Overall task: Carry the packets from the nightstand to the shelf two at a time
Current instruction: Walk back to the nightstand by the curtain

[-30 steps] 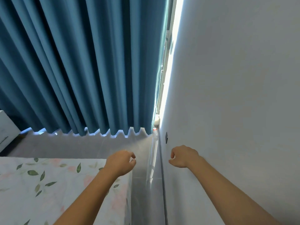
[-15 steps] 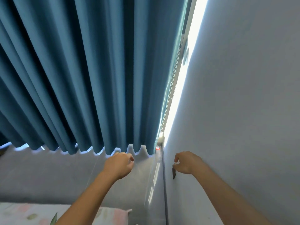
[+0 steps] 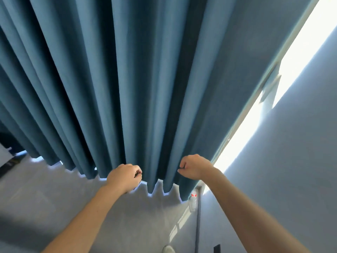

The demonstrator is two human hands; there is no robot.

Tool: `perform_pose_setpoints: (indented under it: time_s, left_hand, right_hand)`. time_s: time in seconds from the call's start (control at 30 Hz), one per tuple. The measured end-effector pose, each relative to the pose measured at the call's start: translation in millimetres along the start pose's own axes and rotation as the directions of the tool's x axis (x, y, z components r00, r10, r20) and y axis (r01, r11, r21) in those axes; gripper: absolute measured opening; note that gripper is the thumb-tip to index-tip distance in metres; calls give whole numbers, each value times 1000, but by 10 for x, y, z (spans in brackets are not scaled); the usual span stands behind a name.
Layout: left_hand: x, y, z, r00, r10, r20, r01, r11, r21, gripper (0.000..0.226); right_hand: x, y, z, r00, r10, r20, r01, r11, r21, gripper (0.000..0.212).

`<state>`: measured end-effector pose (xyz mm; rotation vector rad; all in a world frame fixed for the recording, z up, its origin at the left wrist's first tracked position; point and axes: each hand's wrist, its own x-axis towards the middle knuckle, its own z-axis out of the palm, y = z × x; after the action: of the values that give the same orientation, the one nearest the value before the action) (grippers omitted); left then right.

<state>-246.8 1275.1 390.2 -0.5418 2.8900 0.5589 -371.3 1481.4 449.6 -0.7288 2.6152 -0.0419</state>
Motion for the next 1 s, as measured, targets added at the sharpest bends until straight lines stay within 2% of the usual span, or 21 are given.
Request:
perform_pose_setpoints:
  time_s: [0.2,0.37,0.43,0.57,0.83,0.9,1.0]
  left_hand:
    - [927,-828,-235,978,-210,-12,208,973,-100,20]
    - [1478,-1485,-487,935,-352,-34,345,929,-134,30]
    - [1555,-1737,-610,894,-446,-33,436,886,-158,37]
    - [1491,-2285,-825,806,-590,-56,572,799,-188,31]
    - [793,-3668,-1101,542,-838,54,823,517,-237,33]
    - [735,-4078,-1252,505,-862,48,842,480,-245,33]
    - [765,-4741,-1569,477,-879,5,843,456,-287,31]
  right_hand:
    - [1429,-680,-373,979,-195,53,199,976,-91,33]
    - [2517,-1412,-649,901,-428,77,434,876,-210,30]
    - [2858,-1815,-736,853,-508,120,521,816,-250,30]
    - [3355,-2763,-782,718,-672,183,692,662,-287,27]
    - [3669,-4797,-404,459,-807,371,882,363,-301,27]
    - [3756,-5283,-373,429,-819,383,893,321,-314,27]
    - [3961,-5994,-389,426,-820,382,897,328,-298,31]
